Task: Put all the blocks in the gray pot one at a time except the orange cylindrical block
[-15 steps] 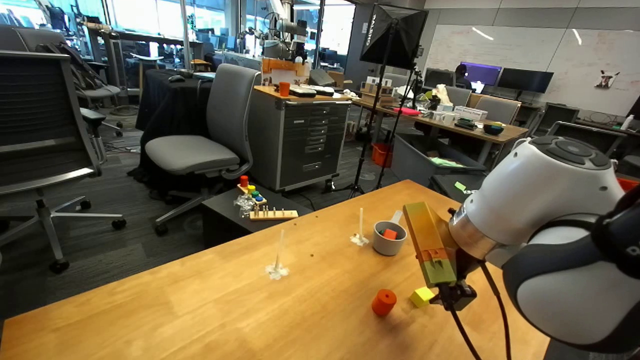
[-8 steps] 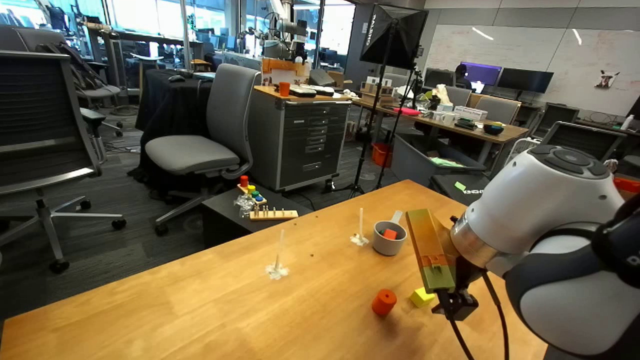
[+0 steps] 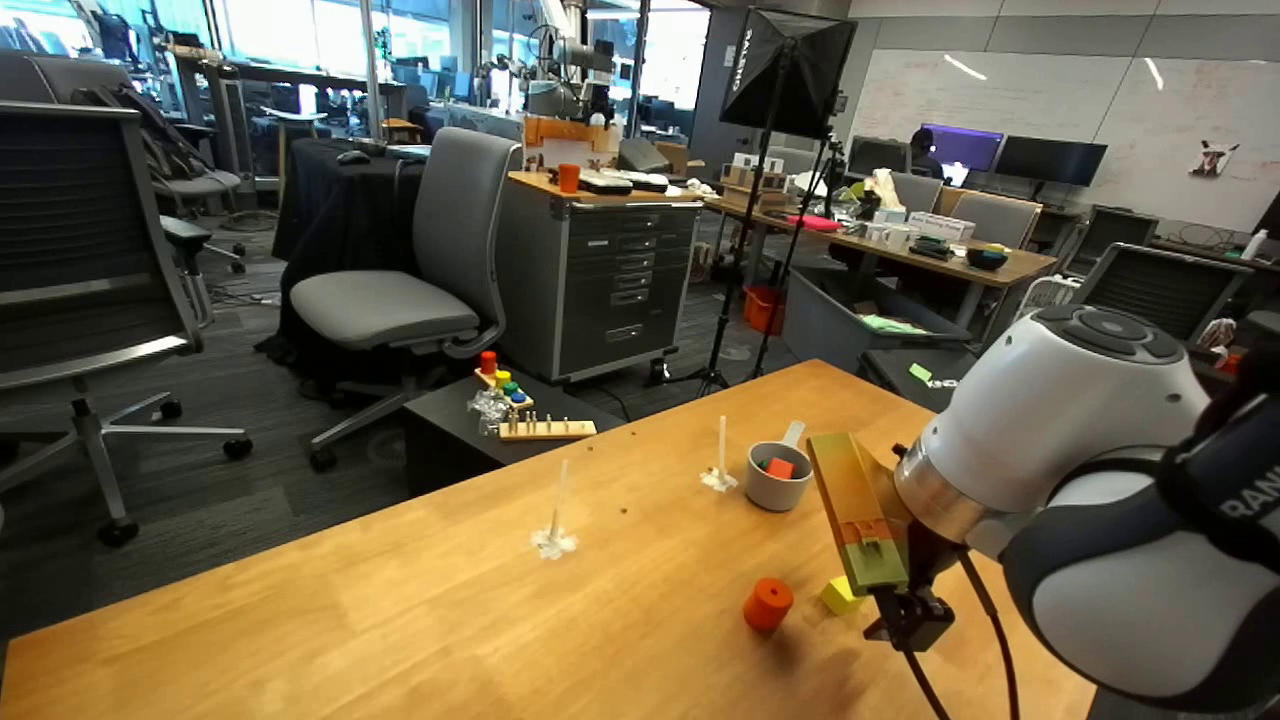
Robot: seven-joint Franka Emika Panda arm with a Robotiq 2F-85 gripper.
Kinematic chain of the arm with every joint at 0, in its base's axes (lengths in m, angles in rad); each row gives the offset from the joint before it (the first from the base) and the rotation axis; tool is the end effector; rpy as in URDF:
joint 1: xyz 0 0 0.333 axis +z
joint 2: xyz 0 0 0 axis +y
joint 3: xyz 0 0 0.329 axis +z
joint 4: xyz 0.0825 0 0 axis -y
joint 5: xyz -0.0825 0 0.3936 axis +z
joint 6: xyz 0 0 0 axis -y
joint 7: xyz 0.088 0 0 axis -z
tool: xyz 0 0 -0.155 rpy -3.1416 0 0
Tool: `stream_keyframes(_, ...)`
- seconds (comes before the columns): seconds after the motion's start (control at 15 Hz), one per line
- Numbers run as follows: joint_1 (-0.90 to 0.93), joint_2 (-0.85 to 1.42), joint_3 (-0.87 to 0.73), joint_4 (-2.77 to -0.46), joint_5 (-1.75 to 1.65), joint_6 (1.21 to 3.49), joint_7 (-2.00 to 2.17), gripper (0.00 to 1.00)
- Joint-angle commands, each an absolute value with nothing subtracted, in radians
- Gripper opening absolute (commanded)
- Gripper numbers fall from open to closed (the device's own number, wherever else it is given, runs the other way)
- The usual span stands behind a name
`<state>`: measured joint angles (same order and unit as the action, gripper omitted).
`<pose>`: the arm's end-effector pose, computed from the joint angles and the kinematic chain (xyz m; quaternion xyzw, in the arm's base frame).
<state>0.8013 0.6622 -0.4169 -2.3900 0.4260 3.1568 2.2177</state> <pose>0.4910 0.1223 0.0510 -0.4661 0.8724 -0.1294 0.0703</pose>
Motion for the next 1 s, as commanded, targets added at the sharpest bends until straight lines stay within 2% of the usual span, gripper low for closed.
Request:
stream_keyframes(0.0, 0.742, 0.679, -0.383, -2.343, 0.379, 3.160, 2.192, 1.00)
stream_keyframes(0.27, 0.668, 0.690, -0.321, -2.297, 0.345, 3.148, 2.144, 1.00)
stream_keyframes(0.33, 0.659, 0.699, -0.314, -2.287, 0.340, 3.146, 2.137, 0.93)
stream_keyframes(0.4, 0.640, 0.703, -0.296, -2.281, 0.337, 3.150, 2.125, 0.74)
stream_keyframes(0.8, 0.610, 0.716, -0.286, -2.268, 0.341, 3.129, 2.103, 0.27)
stream_keyframes(0.93, 0.621, 0.711, -0.294, -2.271, 0.340, 3.113, 2.111, 0.14)
